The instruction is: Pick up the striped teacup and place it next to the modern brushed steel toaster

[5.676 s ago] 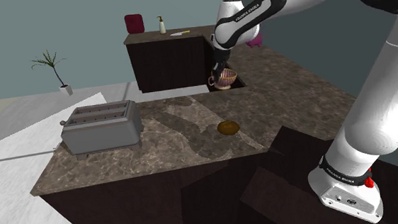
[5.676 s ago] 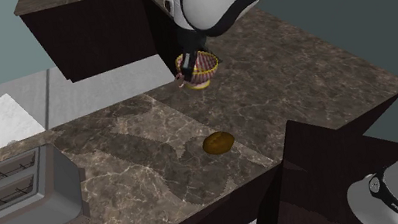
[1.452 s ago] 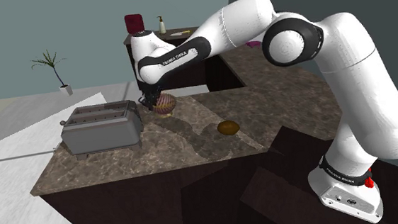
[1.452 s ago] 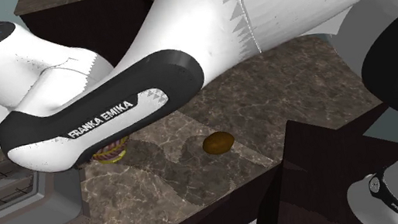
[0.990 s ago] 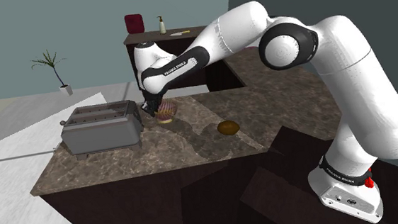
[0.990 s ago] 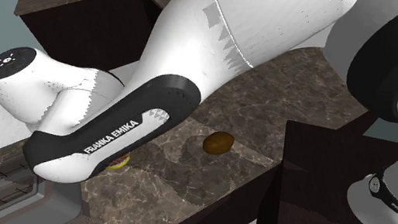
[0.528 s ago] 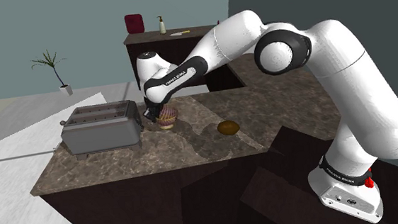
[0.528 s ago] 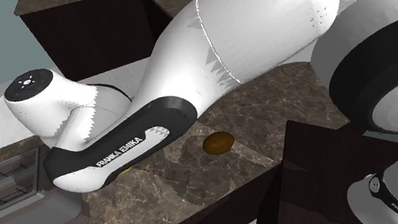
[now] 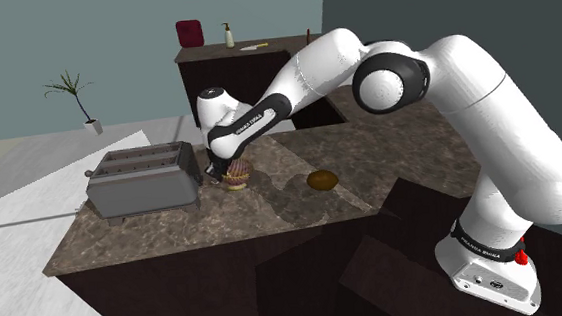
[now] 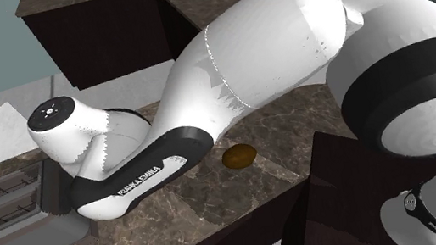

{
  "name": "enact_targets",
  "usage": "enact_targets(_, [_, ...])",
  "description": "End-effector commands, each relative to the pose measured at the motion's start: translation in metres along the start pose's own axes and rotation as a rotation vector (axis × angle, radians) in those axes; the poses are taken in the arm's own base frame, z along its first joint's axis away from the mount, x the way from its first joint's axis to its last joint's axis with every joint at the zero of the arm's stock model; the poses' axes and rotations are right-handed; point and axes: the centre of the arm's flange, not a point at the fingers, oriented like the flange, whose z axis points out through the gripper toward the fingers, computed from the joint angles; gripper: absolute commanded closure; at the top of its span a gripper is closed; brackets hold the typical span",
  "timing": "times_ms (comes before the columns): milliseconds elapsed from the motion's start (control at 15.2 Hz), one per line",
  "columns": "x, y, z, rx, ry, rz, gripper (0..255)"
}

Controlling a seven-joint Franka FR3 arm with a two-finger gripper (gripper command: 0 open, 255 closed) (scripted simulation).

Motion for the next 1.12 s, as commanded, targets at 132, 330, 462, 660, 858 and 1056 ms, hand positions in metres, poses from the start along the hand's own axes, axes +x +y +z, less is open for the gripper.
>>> enact_targets(132, [-0.003, -0.001, 0.016, 0.0, 0.001, 0.0, 255])
enact_targets(330, [-0.003, -0.001, 0.016, 0.0, 0.001, 0.0, 255])
enact_targets(462, [-0.003, -0.001, 0.016, 0.0, 0.001, 0.0, 255])
enact_targets(660, [-0.003, -0.001, 0.016, 0.0, 0.001, 0.0, 0])
enact_targets(858, [-0.003, -0.001, 0.016, 0.0, 0.001, 0.0, 0])
enact_targets(1056, [-0.003, -0.001, -0.01, 0.0, 0.001, 0.0, 0])
